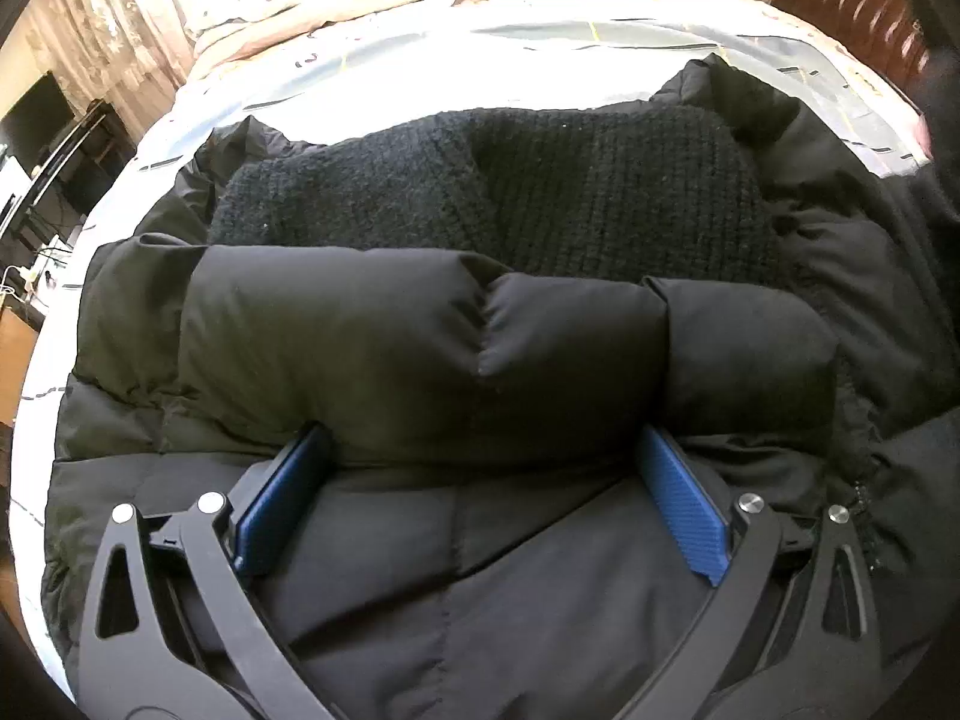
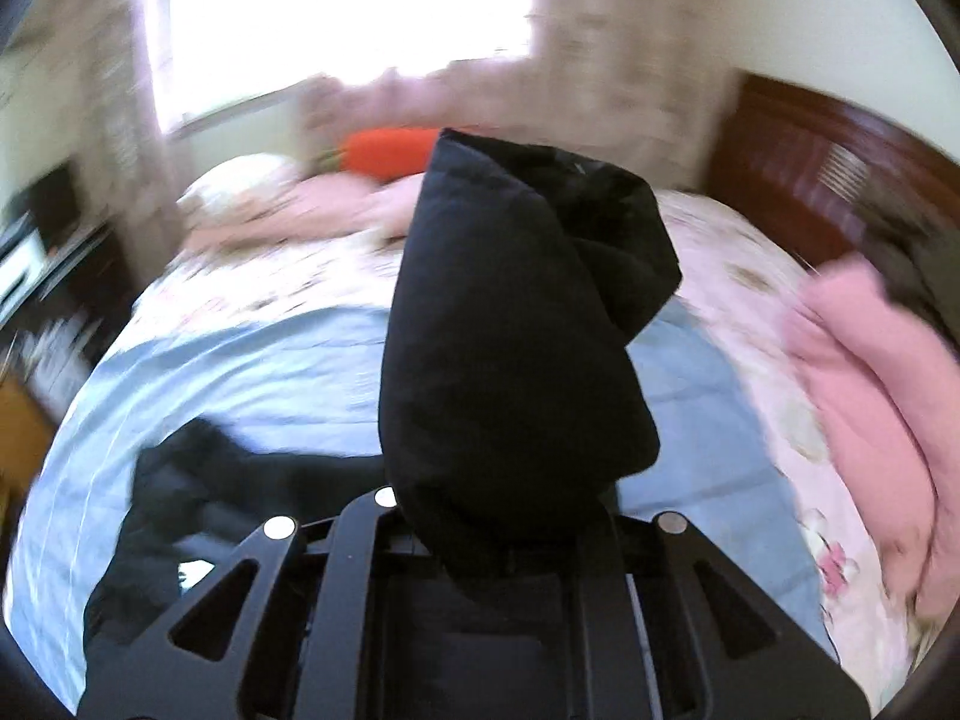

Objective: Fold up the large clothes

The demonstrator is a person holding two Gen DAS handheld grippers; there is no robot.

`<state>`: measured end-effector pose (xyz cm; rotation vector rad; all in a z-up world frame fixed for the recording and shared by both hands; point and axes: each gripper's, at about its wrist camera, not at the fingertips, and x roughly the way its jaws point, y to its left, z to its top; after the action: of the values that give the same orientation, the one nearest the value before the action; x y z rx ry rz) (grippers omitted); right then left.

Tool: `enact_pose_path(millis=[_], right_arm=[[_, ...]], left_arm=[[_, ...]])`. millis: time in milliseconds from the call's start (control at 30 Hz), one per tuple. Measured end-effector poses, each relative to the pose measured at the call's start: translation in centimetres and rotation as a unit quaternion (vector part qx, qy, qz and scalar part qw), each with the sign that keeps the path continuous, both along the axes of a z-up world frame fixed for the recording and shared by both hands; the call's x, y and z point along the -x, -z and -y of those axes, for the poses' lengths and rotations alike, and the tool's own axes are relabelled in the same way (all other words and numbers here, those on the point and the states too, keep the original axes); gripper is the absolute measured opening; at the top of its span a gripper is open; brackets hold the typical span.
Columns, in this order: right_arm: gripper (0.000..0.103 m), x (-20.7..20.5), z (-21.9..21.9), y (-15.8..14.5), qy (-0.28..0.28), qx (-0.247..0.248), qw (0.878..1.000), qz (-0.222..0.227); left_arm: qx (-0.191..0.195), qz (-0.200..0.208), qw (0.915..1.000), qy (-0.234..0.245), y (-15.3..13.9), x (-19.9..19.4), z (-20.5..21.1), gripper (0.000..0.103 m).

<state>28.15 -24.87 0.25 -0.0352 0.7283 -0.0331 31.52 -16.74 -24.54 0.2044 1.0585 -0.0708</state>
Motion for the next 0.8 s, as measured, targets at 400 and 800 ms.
enact_pose_path(millis=[400, 800], right_arm=[[0.059, -0.6, -14.2, 6.1, -0.111, 0.154, 0.978, -0.082], [0.088, -0.9, -15.7, 1.3, -0.140, 0.035, 0.986, -0.082]], left_arm=[[0.017, -0.020, 0.9994, 0.021, -0.9, 0.1, -1.0, 0.101], [0.041, -0.017, 0.9917, -0.120, -9.6, 2.5, -16.9, 0.101]])
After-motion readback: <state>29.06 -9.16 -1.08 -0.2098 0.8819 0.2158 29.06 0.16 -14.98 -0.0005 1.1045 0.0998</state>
